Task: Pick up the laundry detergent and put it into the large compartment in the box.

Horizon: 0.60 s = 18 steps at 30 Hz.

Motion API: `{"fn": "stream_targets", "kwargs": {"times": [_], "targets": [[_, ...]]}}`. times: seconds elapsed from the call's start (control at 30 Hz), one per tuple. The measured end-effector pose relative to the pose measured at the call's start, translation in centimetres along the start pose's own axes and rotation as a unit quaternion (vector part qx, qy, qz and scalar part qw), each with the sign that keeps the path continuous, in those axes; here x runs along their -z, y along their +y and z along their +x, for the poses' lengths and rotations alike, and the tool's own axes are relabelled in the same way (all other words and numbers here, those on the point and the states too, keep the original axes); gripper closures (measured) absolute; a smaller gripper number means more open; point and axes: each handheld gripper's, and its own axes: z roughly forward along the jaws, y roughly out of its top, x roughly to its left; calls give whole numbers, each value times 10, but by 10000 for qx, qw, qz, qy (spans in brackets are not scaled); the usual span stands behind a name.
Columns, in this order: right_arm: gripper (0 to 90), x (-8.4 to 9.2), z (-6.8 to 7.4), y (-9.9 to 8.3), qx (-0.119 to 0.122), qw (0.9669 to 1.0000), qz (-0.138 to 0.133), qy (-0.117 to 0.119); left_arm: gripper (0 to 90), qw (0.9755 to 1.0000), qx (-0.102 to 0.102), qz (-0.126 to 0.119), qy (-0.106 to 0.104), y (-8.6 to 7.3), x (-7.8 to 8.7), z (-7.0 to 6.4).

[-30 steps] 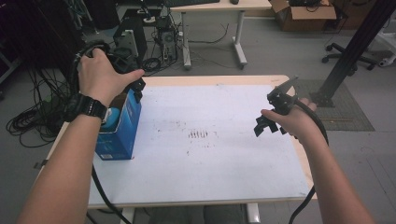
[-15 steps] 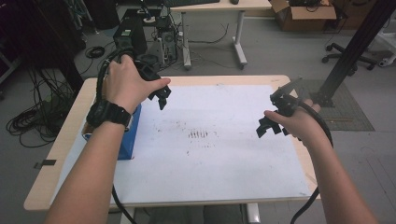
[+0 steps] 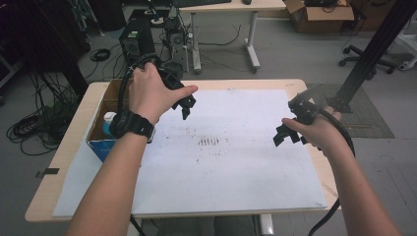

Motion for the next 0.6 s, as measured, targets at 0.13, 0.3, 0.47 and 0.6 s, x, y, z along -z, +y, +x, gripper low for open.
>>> {"fn": "stream_targets", "kwargs": {"times": [0.13,0.3,0.47,0.6], "targets": [[42,0,-1,0,-11,10000,-6,6,52,10000,-35,20,7,2,-2,-5],[43,-1,-2,-1,-24,10000,-3,6,51,10000,-72,3,-34,3,-3,-9],[42,0,-4,-3,-47,10000,-6,4,52,10000,-86,-2,-44,3,-4,-11],[42,1,-4,-5,-39,10000,-16,0,50,10000,-77,11,-4,2,-4,-11]]}}
